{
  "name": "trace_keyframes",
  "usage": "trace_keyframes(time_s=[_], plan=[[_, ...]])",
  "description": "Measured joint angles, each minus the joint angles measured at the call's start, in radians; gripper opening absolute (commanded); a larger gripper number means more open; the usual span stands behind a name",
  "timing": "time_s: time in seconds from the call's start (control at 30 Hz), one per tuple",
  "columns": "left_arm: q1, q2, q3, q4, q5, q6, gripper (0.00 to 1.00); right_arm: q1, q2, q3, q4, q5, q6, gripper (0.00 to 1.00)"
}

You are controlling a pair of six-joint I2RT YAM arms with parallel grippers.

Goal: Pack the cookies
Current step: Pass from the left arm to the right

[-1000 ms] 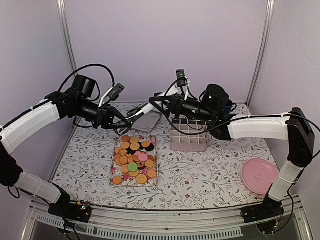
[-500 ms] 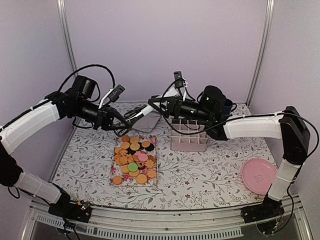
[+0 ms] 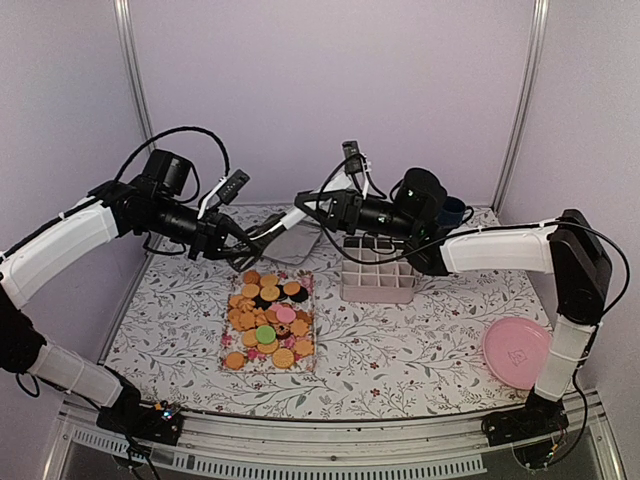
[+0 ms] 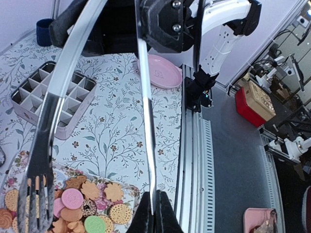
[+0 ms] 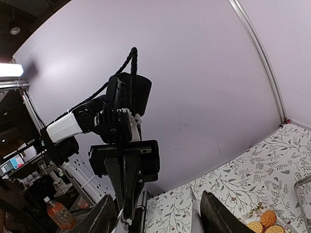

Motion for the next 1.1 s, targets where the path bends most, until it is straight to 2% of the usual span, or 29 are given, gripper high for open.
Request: trace_keyframes(time_s=[0.17, 0.23, 0.3, 0.37, 0.53, 0.73, 0.9, 1.1], plan=[[-0.006, 0.000, 0.000, 0.020, -0.038, 0.021, 0.00, 0.004, -0.035, -0.026, -0.017, 0.020, -0.021, 0.54], [-0.013, -0.004, -0.003, 0.032, -0.055, 0.026, 0.00, 0.006, -0.054, -0.046, -0.020, 0.033, -0.034, 0.61], [-0.018, -0.009, -0.008, 0.035, -0.055, 0.027, 0.00, 0.009, -0.063, -0.056, -0.021, 0.043, -0.050, 0.73], [-0.019, -0.015, -0.016, 0.039, -0.053, 0.024, 0.00, 0.009, -0.064, -0.066, -0.009, 0.047, -0.052, 0.77], [-0.020, -0.020, -0.028, 0.037, -0.040, 0.027, 0.00, 0.010, -0.064, -0.105, 0.071, 0.031, -0.024, 0.77], [-0.020, -0.031, -0.028, 0.018, -0.029, 0.045, 0.00, 0.010, -0.064, -0.106, 0.080, 0.005, -0.008, 0.72], [-0.019, -0.031, -0.028, -0.002, -0.026, 0.046, 0.00, 0.010, -0.066, -0.106, 0.050, -0.006, -0.026, 0.86], [-0.019, -0.031, -0.028, 0.005, -0.021, 0.059, 0.00, -0.002, -0.105, -0.108, 0.009, -0.032, -0.039, 0.93]])
